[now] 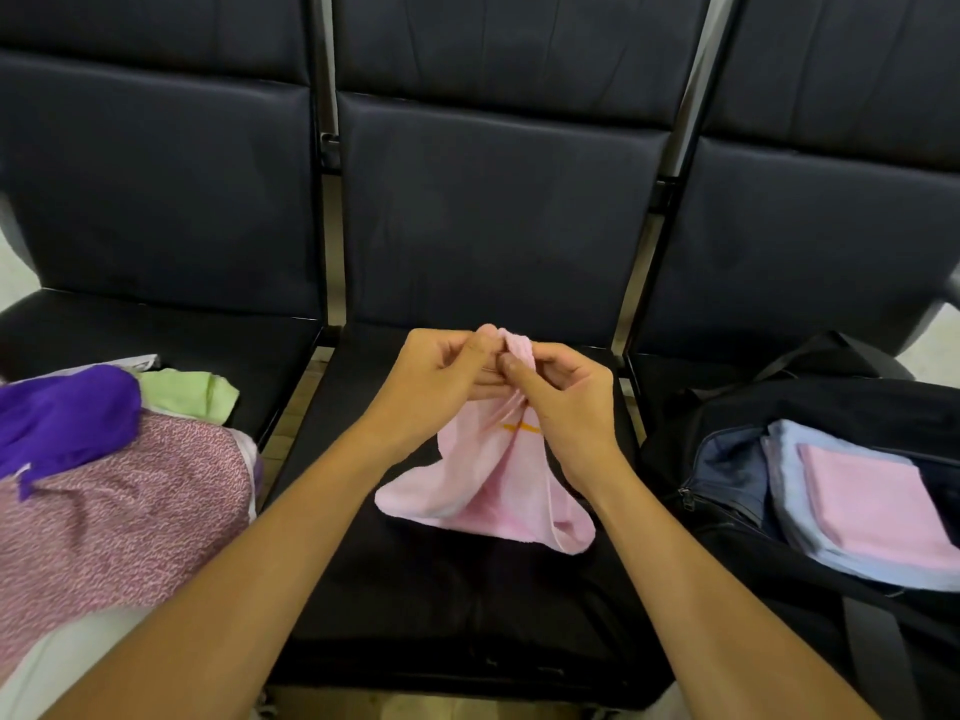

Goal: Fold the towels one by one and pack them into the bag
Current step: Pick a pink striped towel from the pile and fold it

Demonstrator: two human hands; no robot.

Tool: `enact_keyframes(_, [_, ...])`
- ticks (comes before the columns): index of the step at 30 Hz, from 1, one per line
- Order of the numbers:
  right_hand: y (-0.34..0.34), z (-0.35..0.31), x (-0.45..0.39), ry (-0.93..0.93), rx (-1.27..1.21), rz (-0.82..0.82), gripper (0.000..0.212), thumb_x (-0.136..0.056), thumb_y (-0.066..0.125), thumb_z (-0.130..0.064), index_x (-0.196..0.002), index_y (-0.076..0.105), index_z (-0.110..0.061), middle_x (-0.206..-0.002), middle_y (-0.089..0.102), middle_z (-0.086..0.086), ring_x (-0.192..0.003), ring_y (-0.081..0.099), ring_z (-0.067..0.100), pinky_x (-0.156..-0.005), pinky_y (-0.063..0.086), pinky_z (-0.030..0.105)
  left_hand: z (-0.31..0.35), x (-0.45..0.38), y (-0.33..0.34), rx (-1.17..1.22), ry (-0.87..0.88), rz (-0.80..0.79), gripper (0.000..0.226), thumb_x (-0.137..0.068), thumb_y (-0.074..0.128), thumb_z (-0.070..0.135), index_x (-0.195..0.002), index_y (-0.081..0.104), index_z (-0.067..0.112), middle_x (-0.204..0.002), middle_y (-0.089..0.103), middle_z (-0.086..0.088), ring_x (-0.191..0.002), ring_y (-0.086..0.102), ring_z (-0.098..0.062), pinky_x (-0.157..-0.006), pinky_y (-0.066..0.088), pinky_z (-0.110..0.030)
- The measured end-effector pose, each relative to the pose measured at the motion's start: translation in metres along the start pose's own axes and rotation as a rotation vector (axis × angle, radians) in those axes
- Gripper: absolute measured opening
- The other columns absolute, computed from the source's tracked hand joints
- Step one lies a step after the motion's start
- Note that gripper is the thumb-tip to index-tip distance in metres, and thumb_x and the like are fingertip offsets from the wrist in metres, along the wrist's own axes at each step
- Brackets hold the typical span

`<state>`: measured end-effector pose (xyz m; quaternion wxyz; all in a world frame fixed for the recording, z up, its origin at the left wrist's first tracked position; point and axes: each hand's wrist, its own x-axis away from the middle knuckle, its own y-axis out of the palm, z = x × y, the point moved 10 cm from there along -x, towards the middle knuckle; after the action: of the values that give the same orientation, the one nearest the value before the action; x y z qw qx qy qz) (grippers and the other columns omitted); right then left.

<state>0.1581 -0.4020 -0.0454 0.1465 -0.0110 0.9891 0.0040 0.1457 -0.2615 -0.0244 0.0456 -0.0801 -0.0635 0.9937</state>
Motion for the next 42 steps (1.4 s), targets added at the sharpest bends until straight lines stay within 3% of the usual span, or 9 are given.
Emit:
enact_keyframes(4, [-0.008, 0.005, -0.004, 0.026, 0.031, 0.017, 0.023, -0.092, 0.068, -0.011, -0.115, 0.071, -0.012, -0.106, 0.074, 0.000, -0.101, 0.070, 0.015, -0.084, 0.058, 0.029, 0.001, -0.008, -0.037, -0.141, 0.027, 0.149, 0.022, -0.091, 0.063, 0.007, -0.112, 0.066, 0.013, -0.092, 0.071, -0.005, -0.084, 0.072, -0.016, -0.078, 0.060, -0.034])
enact_keyframes(7, [-0.010, 0.004, -0.005, 0.007, 0.060, -0.045, 0.022, -0.095, 0.063, -0.010, -0.114, 0.070, -0.018, -0.111, 0.072, -0.001, -0.107, 0.067, 0.015, -0.089, 0.057, 0.031, -0.007, -0.014, -0.046, -0.477, 0.010, 0.041, 0.041, -0.082, 0.075, 0.018, -0.116, 0.059, 0.033, -0.117, 0.052, 0.004, -0.106, 0.056, -0.010, -0.085, 0.046, -0.020])
enact_keyframes(11, [-0.012, 0.002, -0.007, 0.021, 0.041, -0.104, 0.020, -0.098, 0.057, -0.007, -0.114, 0.067, -0.014, -0.112, 0.070, 0.003, -0.108, 0.066, 0.016, -0.088, 0.055, 0.029, -0.020, -0.011, -0.039, -0.527, 0.012, -0.110, 0.051, -0.076, 0.081, 0.031, -0.118, 0.053, 0.039, -0.135, 0.034, 0.012, -0.130, 0.034, -0.011, -0.107, 0.031, -0.033])
enact_keyframes(18, [-0.010, 0.004, -0.007, 0.079, -0.019, -0.184, 0.019, -0.099, 0.053, -0.003, -0.110, 0.065, -0.013, -0.107, 0.068, 0.002, -0.103, 0.066, 0.018, -0.085, 0.054, 0.028, -0.034, -0.011, -0.021, -0.655, -0.038, -0.217, 0.065, -0.076, 0.081, 0.034, -0.128, 0.043, 0.044, -0.149, 0.019, 0.014, -0.143, 0.018, -0.015, -0.115, 0.025, -0.056])
enact_keyframes(26, [-0.011, -0.001, -0.007, 0.066, -0.004, -0.246, 0.023, -0.098, 0.050, 0.002, -0.108, 0.064, -0.014, -0.102, 0.067, -0.004, -0.099, 0.064, 0.013, -0.082, 0.052, 0.024, -0.041, -0.009, -0.022, -0.789, -0.090, -0.257, 0.040, -0.075, 0.079, 0.042, -0.105, 0.055, 0.032, -0.148, 0.034, 0.011, -0.137, 0.029, -0.014, -0.114, 0.030, -0.048])
enact_keyframes(29, [-0.016, 0.003, -0.008, 0.078, -0.005, -0.225, 0.023, -0.099, 0.050, 0.001, -0.109, 0.064, -0.014, -0.101, 0.068, -0.005, -0.099, 0.065, 0.013, -0.083, 0.052, 0.024, -0.033, -0.010, -0.022, -0.660, -0.034, -0.246, 0.028, -0.075, 0.081, 0.034, -0.092, 0.059, 0.028, -0.116, 0.060, 0.011, -0.107, 0.056, -0.008, -0.096, 0.050, -0.038])
enact_keyframes(33, [-0.024, 0.007, -0.011, 0.088, -0.007, -0.175, 0.023, -0.099, 0.050, -0.002, -0.110, 0.065, -0.016, -0.102, 0.069, -0.005, -0.102, 0.065, 0.017, -0.088, 0.054, 0.029, -0.036, -0.010, -0.018, -0.566, -0.036, -0.318, 0.034, -0.077, 0.080, 0.024, -0.100, 0.058, 0.032, -0.109, 0.060, 0.014, -0.099, 0.060, -0.005, -0.082, 0.054, -0.028])
enact_keyframes(38, [-0.031, 0.009, -0.013, 0.100, -0.016, -0.132, 0.021, -0.100, 0.052, -0.006, -0.111, 0.065, -0.016, -0.104, 0.069, -0.003, -0.104, 0.065, 0.019, -0.092, 0.054, 0.032, -0.045, -0.005, -0.008, -0.623, -0.049, -0.432, 0.014, -0.083, 0.075, 0.028, -0.093, 0.067, 0.025, -0.100, 0.059, 0.021, -0.092, 0.061, -0.006, -0.076, 0.054, -0.026])
enact_keyframes(42, [-0.037, 0.008, -0.014, 0.107, -0.024, -0.072, 0.021, -0.100, 0.052, -0.006, -0.109, 0.067, -0.018, -0.103, 0.071, -0.005, -0.104, 0.066, 0.018, -0.092, 0.055, 0.032, -0.052, -0.008, -0.018, -0.789, -0.079, -0.402, 0.021, -0.084, 0.072, 0.034, -0.096, 0.073, 0.016, -0.099, 0.066, 0.007, -0.082, 0.063, -0.010, -0.075, 0.056, -0.028])
